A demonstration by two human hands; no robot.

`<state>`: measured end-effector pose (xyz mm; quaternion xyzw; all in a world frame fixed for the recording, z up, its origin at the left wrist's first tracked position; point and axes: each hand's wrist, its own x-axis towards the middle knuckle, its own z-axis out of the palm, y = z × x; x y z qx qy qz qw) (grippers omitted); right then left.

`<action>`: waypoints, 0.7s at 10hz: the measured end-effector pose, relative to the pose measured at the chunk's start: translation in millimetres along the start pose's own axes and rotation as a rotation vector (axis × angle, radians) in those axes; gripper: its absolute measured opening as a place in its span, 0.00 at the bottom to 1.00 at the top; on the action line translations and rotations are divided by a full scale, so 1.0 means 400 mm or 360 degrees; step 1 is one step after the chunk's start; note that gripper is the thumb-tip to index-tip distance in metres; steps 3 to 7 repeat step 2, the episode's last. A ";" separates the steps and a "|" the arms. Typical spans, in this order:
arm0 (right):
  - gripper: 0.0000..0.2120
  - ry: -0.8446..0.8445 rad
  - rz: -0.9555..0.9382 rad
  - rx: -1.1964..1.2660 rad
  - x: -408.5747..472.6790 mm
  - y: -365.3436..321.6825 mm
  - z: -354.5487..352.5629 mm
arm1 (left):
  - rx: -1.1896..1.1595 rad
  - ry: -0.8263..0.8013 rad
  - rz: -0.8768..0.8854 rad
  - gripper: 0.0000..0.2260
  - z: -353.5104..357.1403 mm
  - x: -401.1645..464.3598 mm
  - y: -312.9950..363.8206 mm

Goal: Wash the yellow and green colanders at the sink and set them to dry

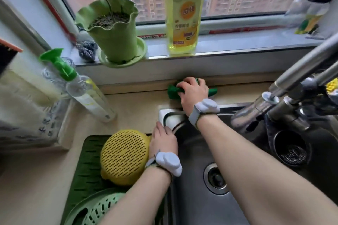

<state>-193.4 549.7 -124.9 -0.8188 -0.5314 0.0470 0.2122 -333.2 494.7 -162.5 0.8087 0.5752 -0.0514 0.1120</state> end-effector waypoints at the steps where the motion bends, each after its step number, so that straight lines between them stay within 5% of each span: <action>1: 0.18 -0.0332 0.0046 -0.0314 0.020 0.015 -0.002 | 0.0018 -0.0134 0.0039 0.29 0.049 0.010 -0.018; 2: 0.20 -0.0278 0.0140 -0.0227 -0.029 -0.010 -0.006 | 0.0003 -0.0026 0.0112 0.19 0.040 0.006 -0.009; 7: 0.20 -0.0278 0.0140 -0.0227 -0.029 -0.010 -0.006 | 0.0003 -0.0026 0.0112 0.19 0.040 0.006 -0.009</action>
